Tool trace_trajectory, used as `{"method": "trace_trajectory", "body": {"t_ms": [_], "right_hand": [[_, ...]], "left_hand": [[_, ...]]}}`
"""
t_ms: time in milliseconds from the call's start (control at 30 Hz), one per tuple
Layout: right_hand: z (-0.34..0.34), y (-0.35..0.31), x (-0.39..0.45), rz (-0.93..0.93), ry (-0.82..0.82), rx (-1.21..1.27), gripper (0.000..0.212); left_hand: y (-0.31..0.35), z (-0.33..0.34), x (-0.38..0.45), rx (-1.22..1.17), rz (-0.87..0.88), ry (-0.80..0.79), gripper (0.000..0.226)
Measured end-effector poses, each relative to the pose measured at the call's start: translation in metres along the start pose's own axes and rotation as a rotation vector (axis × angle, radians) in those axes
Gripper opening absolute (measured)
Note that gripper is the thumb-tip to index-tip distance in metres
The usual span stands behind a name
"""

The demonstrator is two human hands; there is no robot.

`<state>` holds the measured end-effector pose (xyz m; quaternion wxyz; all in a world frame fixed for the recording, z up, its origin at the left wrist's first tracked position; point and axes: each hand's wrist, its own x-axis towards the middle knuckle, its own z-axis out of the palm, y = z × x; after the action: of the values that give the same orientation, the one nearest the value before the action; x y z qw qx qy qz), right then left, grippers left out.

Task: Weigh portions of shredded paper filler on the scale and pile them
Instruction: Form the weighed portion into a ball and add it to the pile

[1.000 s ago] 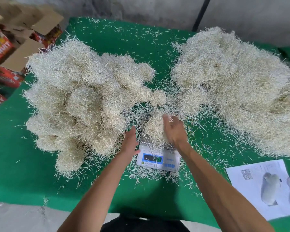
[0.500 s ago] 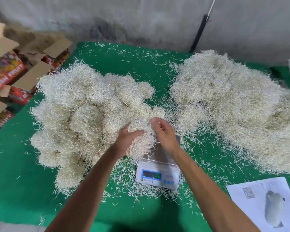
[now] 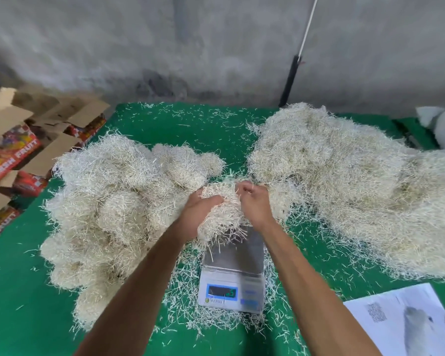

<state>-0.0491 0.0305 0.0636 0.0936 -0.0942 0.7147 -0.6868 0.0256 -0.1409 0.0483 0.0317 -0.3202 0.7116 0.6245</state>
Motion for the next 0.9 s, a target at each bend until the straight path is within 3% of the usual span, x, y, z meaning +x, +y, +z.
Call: {"method": "trace_trajectory", "body": {"t_ms": [100,233,333,367,500,600,633,667,767,800,900], "right_hand": [[-0.017,-0.008,0.019,0.025,0.253,0.115,0.023],[-0.039,-0.007,0.027,0.046,0.066,0.001,0.023],[-0.068,-0.012,0.043,0.103,0.38,0.232,0.02],[-0.077,-0.011,0.049,0.114,0.39,0.26,0.027],[-0.082,-0.012,0.06,0.159,0.205,0.299,0.027],[-0.081,-0.018,0.066,0.393,0.027,0.798,0.015],[-0.081,-0.014,0.066,0.43,-0.005,0.814,0.017],[-0.08,-0.011,0.066,0.432,-0.055,0.718,0.023],[-0.08,0.006,0.061,0.126,-0.286,-0.184,0.058],[-0.081,0.01,0.063,0.042,-0.359,-0.37,0.07],[-0.099,0.02,0.083,-0.247,-0.405,-0.915,0.067]], "left_hand": [[0.006,0.003,0.0,-0.011,-0.008,0.019,0.119],[0.006,0.001,0.004,-0.016,0.017,0.046,0.113],[0.004,0.005,0.006,-0.036,0.027,0.051,0.118],[0.004,0.006,0.009,-0.038,0.043,0.058,0.115],[0.011,0.014,0.018,-0.139,0.039,0.1,0.094],[0.019,0.024,0.015,-0.095,0.069,0.049,0.064],[0.023,0.026,0.014,-0.082,0.093,0.029,0.051],[0.028,0.028,0.01,-0.078,0.124,-0.005,0.044],[0.042,0.034,0.005,-0.119,0.123,-0.058,0.059],[0.045,0.037,0.006,-0.12,0.097,-0.089,0.062],[0.05,0.039,0.018,-0.1,0.099,-0.075,0.032]]}}
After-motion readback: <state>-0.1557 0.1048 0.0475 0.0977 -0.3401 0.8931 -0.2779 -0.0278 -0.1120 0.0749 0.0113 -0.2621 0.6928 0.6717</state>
